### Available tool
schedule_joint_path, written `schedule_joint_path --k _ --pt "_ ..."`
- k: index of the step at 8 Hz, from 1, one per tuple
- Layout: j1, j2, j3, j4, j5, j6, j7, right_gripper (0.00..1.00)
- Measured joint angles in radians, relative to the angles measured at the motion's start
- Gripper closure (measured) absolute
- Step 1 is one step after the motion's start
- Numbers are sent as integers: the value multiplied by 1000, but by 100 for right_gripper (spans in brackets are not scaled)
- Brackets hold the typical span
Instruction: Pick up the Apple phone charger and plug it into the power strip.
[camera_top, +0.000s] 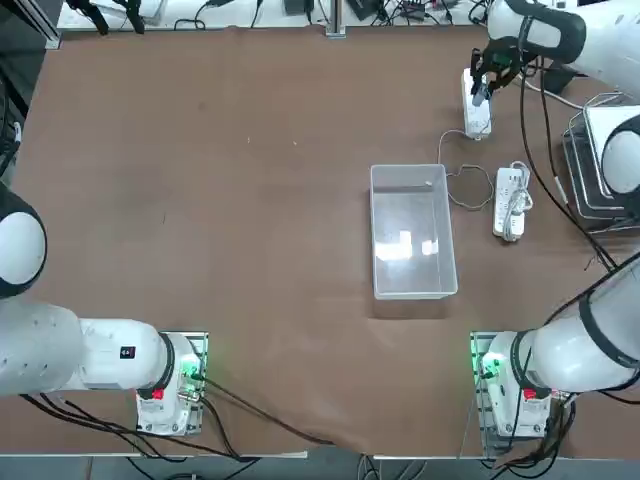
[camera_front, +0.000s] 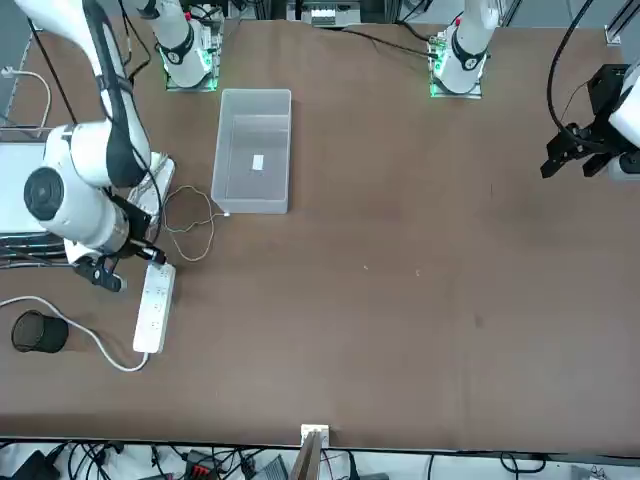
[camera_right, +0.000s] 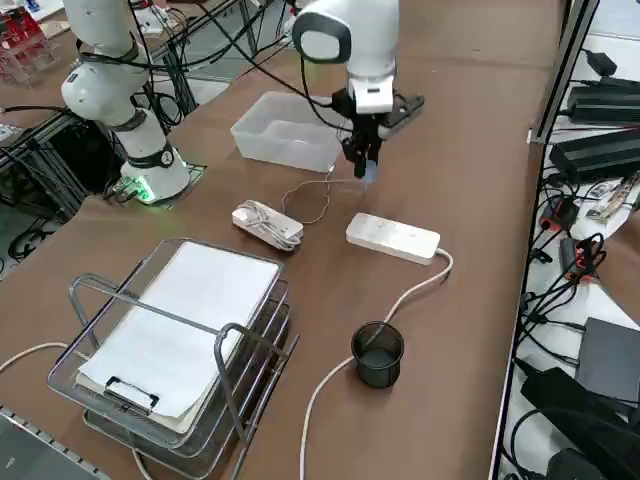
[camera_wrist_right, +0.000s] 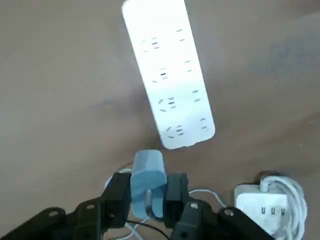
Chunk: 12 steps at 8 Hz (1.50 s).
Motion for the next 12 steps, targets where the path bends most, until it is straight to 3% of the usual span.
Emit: schedule_joint_path --k 3,12 --pt "-40 52 -1 4 1 18 -102 63" --pt "-47 113 -1 -2 1 108 -104 63"
